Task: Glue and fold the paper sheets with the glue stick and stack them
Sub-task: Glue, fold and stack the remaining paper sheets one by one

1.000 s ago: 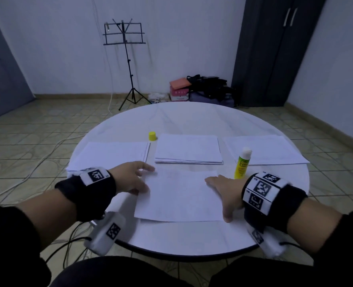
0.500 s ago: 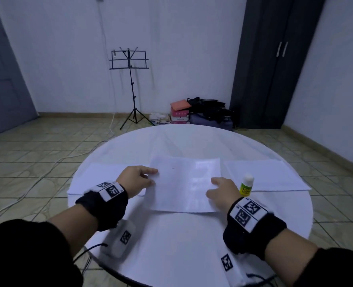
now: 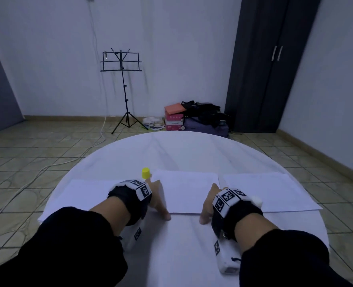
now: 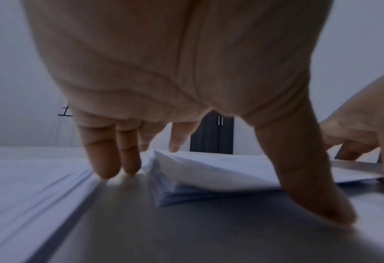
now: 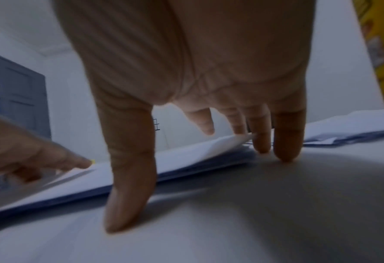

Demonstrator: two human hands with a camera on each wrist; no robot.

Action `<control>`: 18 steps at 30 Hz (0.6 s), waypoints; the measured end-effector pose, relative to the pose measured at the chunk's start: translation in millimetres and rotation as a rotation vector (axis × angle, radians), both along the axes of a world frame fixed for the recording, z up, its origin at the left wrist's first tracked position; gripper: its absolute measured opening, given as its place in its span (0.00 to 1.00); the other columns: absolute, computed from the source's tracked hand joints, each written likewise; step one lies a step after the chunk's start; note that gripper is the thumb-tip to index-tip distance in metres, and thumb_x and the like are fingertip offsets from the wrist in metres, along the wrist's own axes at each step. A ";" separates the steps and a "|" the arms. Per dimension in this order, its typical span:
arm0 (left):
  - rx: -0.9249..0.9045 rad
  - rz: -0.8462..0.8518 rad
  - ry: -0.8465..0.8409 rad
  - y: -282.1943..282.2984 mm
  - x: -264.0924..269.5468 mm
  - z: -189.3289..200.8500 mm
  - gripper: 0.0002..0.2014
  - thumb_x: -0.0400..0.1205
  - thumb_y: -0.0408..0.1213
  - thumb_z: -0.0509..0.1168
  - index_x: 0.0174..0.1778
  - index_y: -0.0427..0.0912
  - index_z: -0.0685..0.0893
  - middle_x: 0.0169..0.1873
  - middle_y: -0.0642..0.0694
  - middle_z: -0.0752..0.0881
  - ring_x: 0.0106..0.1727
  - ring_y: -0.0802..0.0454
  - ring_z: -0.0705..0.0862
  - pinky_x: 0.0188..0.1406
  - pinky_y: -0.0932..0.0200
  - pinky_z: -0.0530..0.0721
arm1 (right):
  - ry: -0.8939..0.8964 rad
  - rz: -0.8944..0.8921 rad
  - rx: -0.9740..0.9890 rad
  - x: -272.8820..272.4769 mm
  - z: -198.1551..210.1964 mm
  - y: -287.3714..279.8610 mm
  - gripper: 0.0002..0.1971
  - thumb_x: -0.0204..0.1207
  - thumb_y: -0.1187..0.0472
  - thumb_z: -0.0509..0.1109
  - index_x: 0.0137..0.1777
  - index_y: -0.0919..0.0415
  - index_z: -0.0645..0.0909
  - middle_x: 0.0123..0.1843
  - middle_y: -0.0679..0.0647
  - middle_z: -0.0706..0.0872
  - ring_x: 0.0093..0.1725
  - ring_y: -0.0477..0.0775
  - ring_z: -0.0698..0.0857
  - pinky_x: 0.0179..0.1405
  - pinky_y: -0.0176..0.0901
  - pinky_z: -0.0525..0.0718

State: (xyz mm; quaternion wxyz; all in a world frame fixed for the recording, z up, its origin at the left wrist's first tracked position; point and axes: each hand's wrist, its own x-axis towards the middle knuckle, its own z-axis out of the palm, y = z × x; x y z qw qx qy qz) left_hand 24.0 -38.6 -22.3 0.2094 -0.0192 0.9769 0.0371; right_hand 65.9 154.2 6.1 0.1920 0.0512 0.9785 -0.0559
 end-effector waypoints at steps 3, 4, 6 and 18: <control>-0.014 0.005 0.019 2.4 -4.0 -0.2 0.55 0.60 0.59 0.81 0.78 0.43 0.61 0.73 0.42 0.74 0.72 0.39 0.74 0.70 0.45 0.75 | 0.013 -0.006 -0.027 -6.3 2.6 1.6 0.22 0.64 0.50 0.81 0.48 0.54 0.72 0.66 0.54 0.76 0.65 0.59 0.80 0.58 0.47 0.80; -0.004 0.007 0.031 3.2 -5.3 -0.1 0.51 0.61 0.57 0.81 0.76 0.42 0.65 0.70 0.42 0.77 0.70 0.40 0.76 0.68 0.47 0.76 | 0.032 -0.014 -0.039 -9.0 1.1 0.9 0.21 0.63 0.51 0.81 0.40 0.54 0.69 0.61 0.52 0.79 0.60 0.58 0.82 0.55 0.46 0.81; -0.006 0.015 0.038 4.2 -6.9 -0.7 0.41 0.63 0.55 0.81 0.69 0.41 0.75 0.63 0.43 0.83 0.63 0.43 0.81 0.63 0.50 0.80 | 0.069 -0.021 -0.063 -13.5 -2.1 -1.5 0.22 0.60 0.50 0.82 0.32 0.55 0.68 0.45 0.48 0.82 0.47 0.55 0.83 0.47 0.42 0.81; -0.110 -0.007 0.195 17.6 22.7 -1.1 0.46 0.65 0.64 0.75 0.74 0.45 0.70 0.82 0.37 0.45 0.80 0.34 0.57 0.75 0.41 0.67 | 0.136 0.128 0.070 28.6 -9.4 -9.2 0.18 0.78 0.58 0.66 0.66 0.60 0.73 0.67 0.58 0.74 0.67 0.60 0.75 0.58 0.50 0.76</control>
